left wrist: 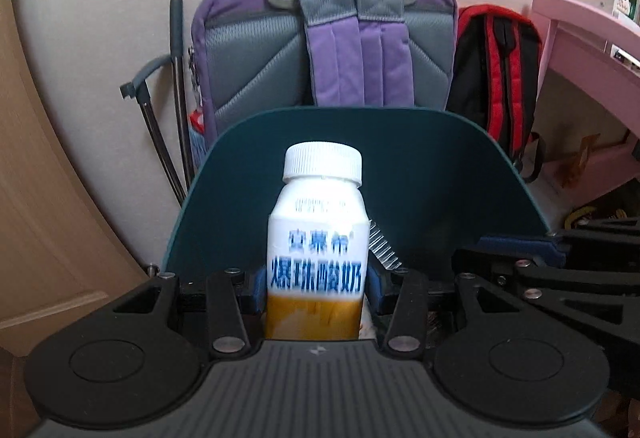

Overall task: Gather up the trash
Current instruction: 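Open both tools over the wastebasket to drop the bottle and tray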

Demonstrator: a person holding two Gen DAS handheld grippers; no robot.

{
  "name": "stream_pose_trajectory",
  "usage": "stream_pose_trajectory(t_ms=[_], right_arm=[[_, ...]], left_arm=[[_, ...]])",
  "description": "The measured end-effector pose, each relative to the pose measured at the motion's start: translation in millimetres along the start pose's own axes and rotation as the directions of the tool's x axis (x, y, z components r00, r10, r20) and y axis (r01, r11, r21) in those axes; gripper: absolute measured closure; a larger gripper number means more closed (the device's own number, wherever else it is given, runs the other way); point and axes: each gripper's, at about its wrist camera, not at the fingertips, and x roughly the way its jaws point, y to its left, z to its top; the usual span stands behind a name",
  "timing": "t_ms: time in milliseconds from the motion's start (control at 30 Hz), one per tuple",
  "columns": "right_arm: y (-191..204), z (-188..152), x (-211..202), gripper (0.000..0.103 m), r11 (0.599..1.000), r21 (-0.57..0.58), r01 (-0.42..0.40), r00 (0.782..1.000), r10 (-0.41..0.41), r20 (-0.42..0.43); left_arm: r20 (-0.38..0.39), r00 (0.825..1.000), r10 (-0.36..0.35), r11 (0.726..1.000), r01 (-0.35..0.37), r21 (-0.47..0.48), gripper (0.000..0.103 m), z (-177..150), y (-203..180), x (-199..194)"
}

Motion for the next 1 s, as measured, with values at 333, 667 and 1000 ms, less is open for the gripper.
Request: stream_pose_trajectory(t_ms=[333,667,1000], right_arm=[[2.0,-0.5,-15.8,0.075,1.000,0.014,0.003,1.000,-0.003,0.010],[16.0,-4.7,-65.6,0.065,1.000,-0.008,-0.011,0.998,0.011,0.055],[39.6,-15.2,-128.8,0.062,0.999,-0.038,-0.035,0.993,0.039,0.112]], left_arm=[[0.025,1.000,-0.018,1.000,0.019,-0.023,0.034,-2.8,0.7,-18.6],[0.060,0.998,-0.006,0.999,0.008,-0.033,0.034,-10.2,-2.3,-73.5],[0.120,0.993,0.004,0.999,0.002,-0.050,0.034,-26.8,-2.0,-146.4]])
